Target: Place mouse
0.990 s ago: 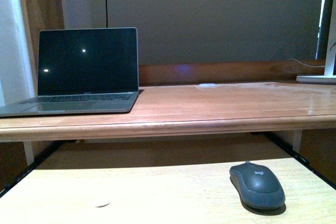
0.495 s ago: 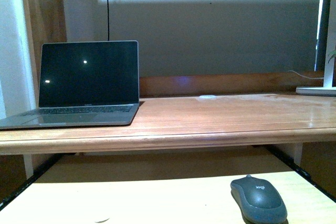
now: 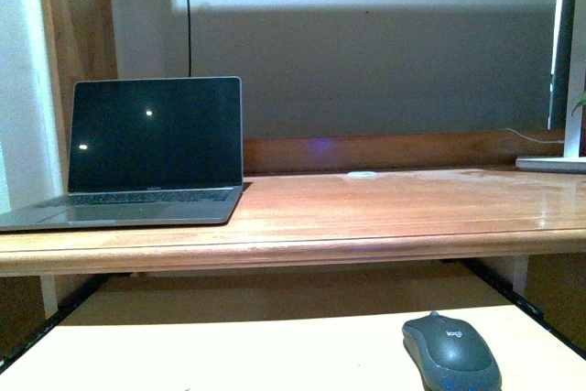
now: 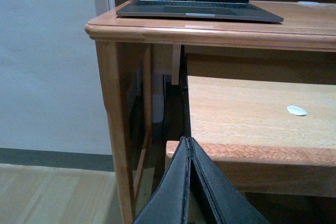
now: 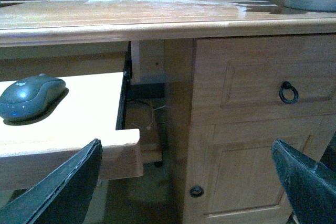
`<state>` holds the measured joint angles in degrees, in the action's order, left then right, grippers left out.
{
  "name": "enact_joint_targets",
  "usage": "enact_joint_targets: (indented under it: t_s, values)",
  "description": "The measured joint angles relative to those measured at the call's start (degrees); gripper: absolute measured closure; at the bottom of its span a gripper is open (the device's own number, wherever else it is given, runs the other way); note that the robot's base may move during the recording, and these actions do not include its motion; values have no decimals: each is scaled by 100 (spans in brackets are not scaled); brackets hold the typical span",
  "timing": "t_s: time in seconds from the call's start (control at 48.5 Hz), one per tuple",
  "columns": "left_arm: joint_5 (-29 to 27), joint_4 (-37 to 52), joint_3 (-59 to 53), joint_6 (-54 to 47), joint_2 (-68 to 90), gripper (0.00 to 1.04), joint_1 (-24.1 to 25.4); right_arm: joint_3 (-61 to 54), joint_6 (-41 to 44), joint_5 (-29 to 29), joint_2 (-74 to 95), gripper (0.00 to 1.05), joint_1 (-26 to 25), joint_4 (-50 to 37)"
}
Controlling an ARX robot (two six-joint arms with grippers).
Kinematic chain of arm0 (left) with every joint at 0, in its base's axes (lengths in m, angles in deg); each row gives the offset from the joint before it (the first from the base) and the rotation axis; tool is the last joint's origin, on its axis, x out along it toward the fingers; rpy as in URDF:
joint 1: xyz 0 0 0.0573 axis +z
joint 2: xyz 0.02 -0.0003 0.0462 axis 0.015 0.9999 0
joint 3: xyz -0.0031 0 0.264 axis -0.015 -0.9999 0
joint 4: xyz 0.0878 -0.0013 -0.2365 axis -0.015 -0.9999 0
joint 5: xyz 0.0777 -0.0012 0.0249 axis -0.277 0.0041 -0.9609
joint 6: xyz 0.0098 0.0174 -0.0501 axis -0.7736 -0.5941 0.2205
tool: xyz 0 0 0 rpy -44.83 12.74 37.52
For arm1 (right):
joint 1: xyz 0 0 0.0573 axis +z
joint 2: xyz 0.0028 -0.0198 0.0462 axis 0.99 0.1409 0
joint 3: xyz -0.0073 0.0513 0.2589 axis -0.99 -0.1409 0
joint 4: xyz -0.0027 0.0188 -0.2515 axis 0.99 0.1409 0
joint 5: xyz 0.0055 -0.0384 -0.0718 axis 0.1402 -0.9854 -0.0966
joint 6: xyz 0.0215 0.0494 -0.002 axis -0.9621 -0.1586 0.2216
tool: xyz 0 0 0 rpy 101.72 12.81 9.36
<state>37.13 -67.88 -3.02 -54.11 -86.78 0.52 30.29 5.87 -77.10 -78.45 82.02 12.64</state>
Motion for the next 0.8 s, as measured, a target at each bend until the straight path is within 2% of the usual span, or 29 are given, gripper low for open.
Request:
enact_joint_targets:
  t_s: [0.474, 0.577, 0.66, 0.722, 0.804]
  values:
    - [7, 26, -243, 0, -223, 102, 4, 0, 0, 0, 0, 7, 0, 0]
    - [7, 26, -243, 0, -223, 84, 4, 20, -109, -50, 59, 7, 4, 109]
    - [4, 26, -243, 0, -227, 68, 4, 485, -964, -175, 763, 7, -63, 1180]
    - [11, 26, -243, 0, -227, 57, 4, 680, -1434, -122, 1270, 7, -190, 1147]
    - [13, 26, -243, 0, -227, 41, 4, 1067, -1751, -160, 1915, 7, -245, 634]
